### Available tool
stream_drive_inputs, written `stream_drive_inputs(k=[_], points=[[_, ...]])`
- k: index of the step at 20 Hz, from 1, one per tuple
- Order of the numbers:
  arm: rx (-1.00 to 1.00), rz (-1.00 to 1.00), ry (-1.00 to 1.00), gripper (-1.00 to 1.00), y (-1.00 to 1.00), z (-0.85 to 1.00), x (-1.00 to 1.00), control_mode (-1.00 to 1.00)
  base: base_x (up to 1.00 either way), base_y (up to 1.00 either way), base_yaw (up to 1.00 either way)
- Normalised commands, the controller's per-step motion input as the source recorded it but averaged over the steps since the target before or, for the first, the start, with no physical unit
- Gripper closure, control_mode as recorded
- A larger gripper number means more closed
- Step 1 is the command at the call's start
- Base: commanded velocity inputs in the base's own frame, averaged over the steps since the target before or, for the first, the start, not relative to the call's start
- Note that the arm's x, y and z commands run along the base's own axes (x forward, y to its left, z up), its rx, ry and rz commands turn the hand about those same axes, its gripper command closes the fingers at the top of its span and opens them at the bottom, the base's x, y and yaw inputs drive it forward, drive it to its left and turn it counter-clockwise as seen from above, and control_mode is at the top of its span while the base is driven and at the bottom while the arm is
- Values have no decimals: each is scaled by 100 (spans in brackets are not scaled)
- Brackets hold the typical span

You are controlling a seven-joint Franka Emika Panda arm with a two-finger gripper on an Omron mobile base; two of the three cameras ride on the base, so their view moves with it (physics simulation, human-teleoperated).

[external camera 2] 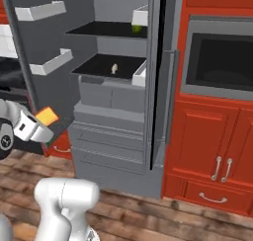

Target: Take the cheese, fish, and lime from the fridge and place them on the plate on the dining counter to create an appetizer plate.

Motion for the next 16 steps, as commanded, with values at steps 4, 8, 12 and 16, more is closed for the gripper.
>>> stream_drive_inputs(k=[4, 8, 12, 16], points=[[0, 0, 0, 100, 0, 0, 0, 100, -68, 0, 40], [0, 0, 0, 100, 0, 0, 0, 100, -33, 3, 59], [0, 0, 0, 100, 0, 0, 0, 100, -10, 8, 68], [0, 0, 0, 100, 0, 0, 0, 100, 3, 1, 67]])
